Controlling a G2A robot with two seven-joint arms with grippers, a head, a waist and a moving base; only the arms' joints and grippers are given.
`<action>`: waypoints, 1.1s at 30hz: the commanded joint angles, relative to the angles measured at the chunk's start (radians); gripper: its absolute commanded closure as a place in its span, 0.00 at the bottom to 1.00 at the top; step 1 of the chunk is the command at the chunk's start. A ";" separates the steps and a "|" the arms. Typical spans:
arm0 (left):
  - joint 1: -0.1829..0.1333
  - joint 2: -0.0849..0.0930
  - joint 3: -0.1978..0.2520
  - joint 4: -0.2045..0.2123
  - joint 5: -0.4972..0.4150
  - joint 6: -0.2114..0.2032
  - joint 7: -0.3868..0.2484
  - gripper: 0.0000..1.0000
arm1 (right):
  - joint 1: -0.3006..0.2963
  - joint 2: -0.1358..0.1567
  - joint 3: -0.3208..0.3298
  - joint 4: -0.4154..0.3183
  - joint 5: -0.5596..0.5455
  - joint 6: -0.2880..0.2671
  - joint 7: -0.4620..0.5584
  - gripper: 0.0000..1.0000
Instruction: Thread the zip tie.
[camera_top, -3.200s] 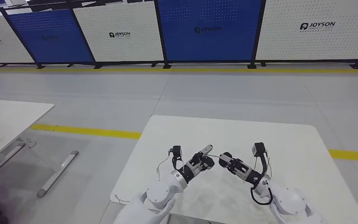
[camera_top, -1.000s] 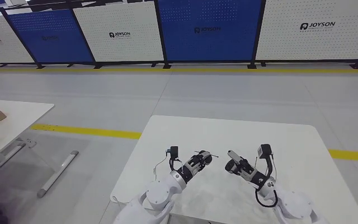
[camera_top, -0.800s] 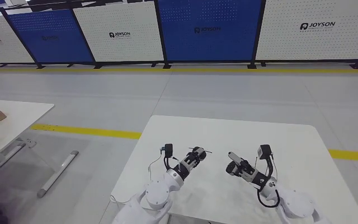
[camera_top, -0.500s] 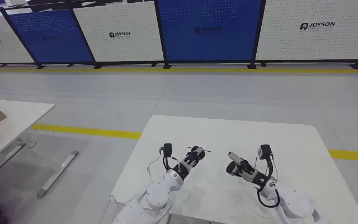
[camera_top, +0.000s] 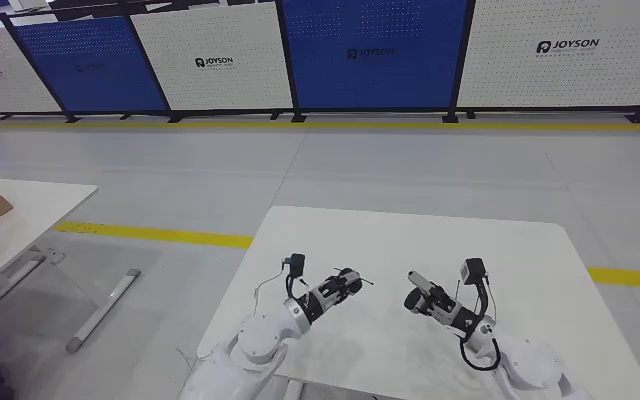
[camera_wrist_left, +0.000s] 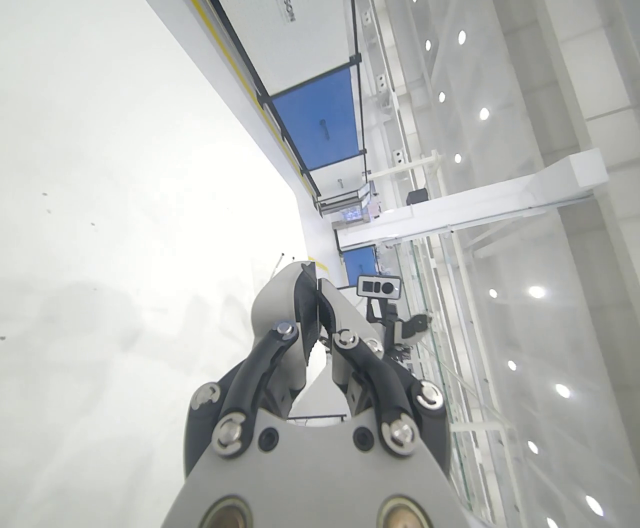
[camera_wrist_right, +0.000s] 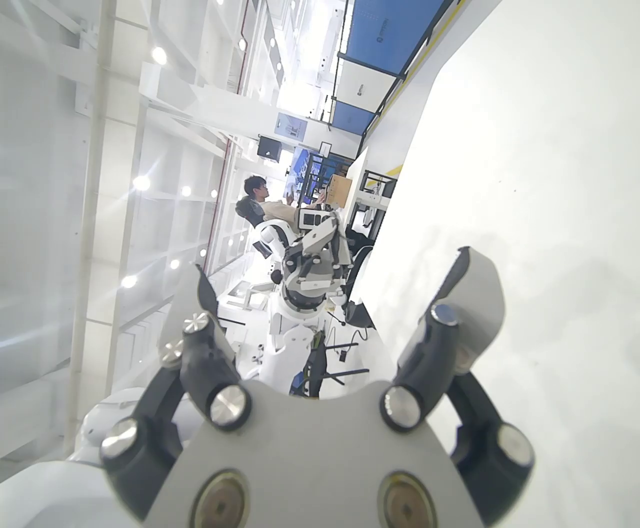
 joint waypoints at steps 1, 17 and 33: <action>0.007 0.001 -0.009 -0.002 -0.035 -0.006 -0.011 1.00 | 0.000 0.000 0.000 0.000 0.000 0.000 0.000 0.00; 0.007 0.001 -0.009 -0.002 -0.035 -0.006 -0.011 1.00 | 0.000 0.000 0.000 0.000 0.000 0.000 0.000 0.00; 0.025 0.003 -0.051 -0.140 -0.136 -0.118 -0.007 1.00 | 0.000 0.000 0.000 0.000 0.000 0.000 0.000 0.00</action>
